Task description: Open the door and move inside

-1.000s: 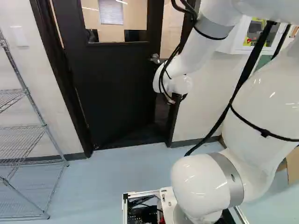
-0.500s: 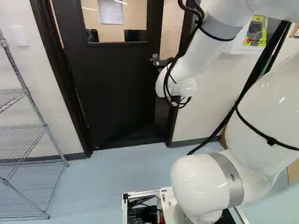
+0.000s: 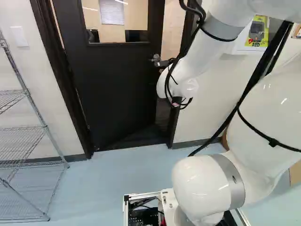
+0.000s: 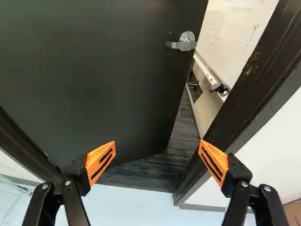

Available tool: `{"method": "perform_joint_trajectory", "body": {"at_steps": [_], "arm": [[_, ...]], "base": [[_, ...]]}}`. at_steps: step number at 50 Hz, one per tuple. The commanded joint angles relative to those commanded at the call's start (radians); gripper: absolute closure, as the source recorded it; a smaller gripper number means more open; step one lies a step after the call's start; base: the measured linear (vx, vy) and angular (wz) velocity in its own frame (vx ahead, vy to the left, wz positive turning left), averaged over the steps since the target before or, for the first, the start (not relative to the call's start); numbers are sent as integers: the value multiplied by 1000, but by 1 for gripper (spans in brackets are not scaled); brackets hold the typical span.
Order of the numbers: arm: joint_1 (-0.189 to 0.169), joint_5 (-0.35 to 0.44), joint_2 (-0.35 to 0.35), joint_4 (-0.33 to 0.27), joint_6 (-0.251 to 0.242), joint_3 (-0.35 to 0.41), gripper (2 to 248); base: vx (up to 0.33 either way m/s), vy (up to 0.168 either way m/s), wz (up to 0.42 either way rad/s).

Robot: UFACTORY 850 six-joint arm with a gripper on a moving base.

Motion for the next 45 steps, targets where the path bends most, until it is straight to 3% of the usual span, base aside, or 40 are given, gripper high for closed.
{"method": "perform_joint_trajectory", "body": {"at_steps": [22, 45], "arm": [[0, 0, 0, 0, 0, 0, 3], [0, 0, 0, 0, 0, 0, 3]], "base": [[26, 30, -1], [63, 74, -13]]}}
